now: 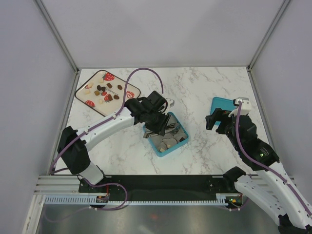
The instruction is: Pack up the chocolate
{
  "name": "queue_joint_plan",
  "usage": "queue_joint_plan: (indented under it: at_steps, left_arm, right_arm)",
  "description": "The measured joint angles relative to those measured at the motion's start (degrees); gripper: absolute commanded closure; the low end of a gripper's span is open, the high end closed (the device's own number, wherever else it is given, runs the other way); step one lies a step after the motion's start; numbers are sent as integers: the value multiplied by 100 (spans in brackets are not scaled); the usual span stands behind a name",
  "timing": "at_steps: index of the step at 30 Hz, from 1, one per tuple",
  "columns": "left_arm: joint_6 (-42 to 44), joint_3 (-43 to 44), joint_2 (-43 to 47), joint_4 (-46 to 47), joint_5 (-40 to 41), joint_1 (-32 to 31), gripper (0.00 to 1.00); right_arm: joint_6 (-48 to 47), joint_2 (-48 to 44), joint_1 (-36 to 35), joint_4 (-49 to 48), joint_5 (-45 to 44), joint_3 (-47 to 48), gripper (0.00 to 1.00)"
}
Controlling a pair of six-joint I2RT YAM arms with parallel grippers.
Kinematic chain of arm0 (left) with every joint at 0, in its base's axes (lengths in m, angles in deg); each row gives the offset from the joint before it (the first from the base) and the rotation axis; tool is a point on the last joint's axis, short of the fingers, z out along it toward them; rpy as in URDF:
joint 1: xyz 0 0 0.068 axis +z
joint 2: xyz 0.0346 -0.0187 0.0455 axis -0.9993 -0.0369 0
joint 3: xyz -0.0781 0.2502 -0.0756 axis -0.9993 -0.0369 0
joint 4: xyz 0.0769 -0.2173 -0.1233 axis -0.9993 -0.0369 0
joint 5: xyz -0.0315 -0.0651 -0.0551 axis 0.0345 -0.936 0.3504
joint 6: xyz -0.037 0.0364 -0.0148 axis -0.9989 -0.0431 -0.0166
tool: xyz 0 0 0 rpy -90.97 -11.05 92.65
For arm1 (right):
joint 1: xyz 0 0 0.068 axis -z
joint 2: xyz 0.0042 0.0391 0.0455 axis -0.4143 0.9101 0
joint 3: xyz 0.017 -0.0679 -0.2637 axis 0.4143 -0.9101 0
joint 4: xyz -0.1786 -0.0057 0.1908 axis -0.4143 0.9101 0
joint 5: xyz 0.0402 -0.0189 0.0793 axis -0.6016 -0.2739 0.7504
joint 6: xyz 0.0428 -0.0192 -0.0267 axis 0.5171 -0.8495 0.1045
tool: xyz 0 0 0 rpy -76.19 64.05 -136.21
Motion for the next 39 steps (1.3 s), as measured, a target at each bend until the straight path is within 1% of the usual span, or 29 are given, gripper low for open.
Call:
queue_joint_plan:
  at_steps: [12, 19, 24, 29, 31, 33, 39]
  left_arm:
    - [0, 11, 2, -2, 72, -2, 52]
    - [0, 179, 42, -63, 229, -2, 51]
    - [-2, 468, 208, -295, 516, -7, 53]
    - [-7, 903, 413, -599, 1187, 22, 53]
    - [-4, 1012, 428, -691, 1410, 155, 53]
    - [-7, 1025, 424, -754, 1502, 459, 53]
    - [-11, 844, 424, -772, 1622, 1814, 53]
  right_arm:
    - [2, -26, 0, 0, 0, -2, 4]
    - [4, -28, 0, 0, 2, 0, 4]
    - [7, -28, 0, 0, 2, 0, 4]
    - [9, -28, 0, 0, 4, 0, 4]
    - [9, -28, 0, 0, 4, -2, 4]
    - [9, -42, 0, 0, 7, -2, 4]
    - [4, -155, 0, 0, 7, -4, 4]
